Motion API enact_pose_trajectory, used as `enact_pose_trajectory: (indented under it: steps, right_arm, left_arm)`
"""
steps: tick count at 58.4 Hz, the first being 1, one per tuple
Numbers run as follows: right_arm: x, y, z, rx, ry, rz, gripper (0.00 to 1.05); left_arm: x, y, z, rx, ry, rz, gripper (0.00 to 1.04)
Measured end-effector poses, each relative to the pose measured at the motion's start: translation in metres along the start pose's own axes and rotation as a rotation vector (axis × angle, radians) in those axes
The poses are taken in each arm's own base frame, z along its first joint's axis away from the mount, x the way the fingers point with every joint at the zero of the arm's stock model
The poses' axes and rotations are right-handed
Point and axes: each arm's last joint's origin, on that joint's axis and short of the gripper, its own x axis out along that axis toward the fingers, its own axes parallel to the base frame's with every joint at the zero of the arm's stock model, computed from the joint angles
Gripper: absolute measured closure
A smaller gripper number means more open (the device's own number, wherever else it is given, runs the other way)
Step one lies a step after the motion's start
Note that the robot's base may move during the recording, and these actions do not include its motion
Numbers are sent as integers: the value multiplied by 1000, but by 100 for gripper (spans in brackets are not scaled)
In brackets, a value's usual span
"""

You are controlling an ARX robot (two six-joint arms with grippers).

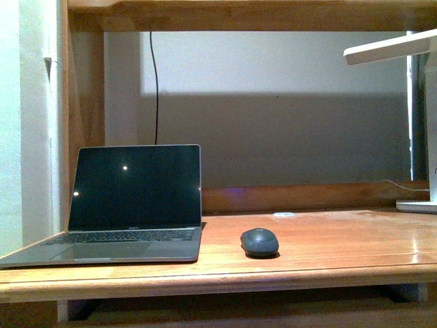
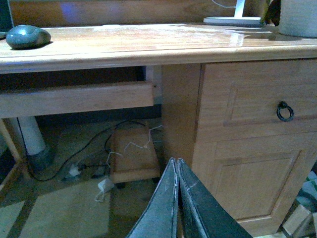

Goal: Place mouse

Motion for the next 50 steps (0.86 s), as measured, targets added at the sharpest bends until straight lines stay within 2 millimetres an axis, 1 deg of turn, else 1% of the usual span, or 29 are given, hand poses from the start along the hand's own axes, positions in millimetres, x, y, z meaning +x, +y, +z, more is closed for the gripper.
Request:
enact_pose_trajectory:
  steps: [7, 8, 10, 11, 13, 14, 16, 17, 20, 21, 26, 29, 32, 50]
  right_arm:
    - [0, 0, 0, 0, 0, 0, 79]
    - [0, 0, 0, 0, 0, 0, 77]
    - [0, 0, 0, 0, 0, 0, 70]
    - [0, 0, 0, 0, 0, 0, 68]
    - [0, 0, 0, 0, 0, 0, 61]
    - [0, 0, 0, 0, 0, 0, 60]
    - [0, 0, 0, 0, 0, 0, 53]
    - [0, 0, 0, 0, 0, 0, 51]
    - [0, 0, 0, 0, 0, 0, 41]
    - [0, 0, 0, 0, 0, 0, 39]
    - [0, 0, 0, 0, 0, 0, 17]
    - [0, 0, 0, 0, 0, 0, 6]
    - [0, 0, 0, 0, 0, 0, 7]
    - [0, 0, 0, 0, 0, 0, 7]
  left_arm:
    - [0, 0, 0, 0, 0, 0, 8]
    - [0, 0, 0, 0, 0, 0, 8]
    - [0, 0, 0, 0, 0, 0, 8]
    - [0, 0, 0, 0, 0, 0, 8]
    - [0, 0, 0, 0, 0, 0, 8]
    - [0, 0, 0, 0, 0, 0, 8]
    - [0, 0, 0, 0, 0, 0, 8]
    - [0, 0, 0, 0, 0, 0, 8]
    - [0, 0, 0, 0, 0, 0, 8]
    - [0, 0, 0, 0, 0, 0, 8]
    - [0, 0, 0, 0, 0, 0, 8]
    - [0, 0, 0, 0, 0, 0, 8]
    - [0, 0, 0, 0, 0, 0, 8]
    - [0, 0, 0, 0, 0, 0, 8]
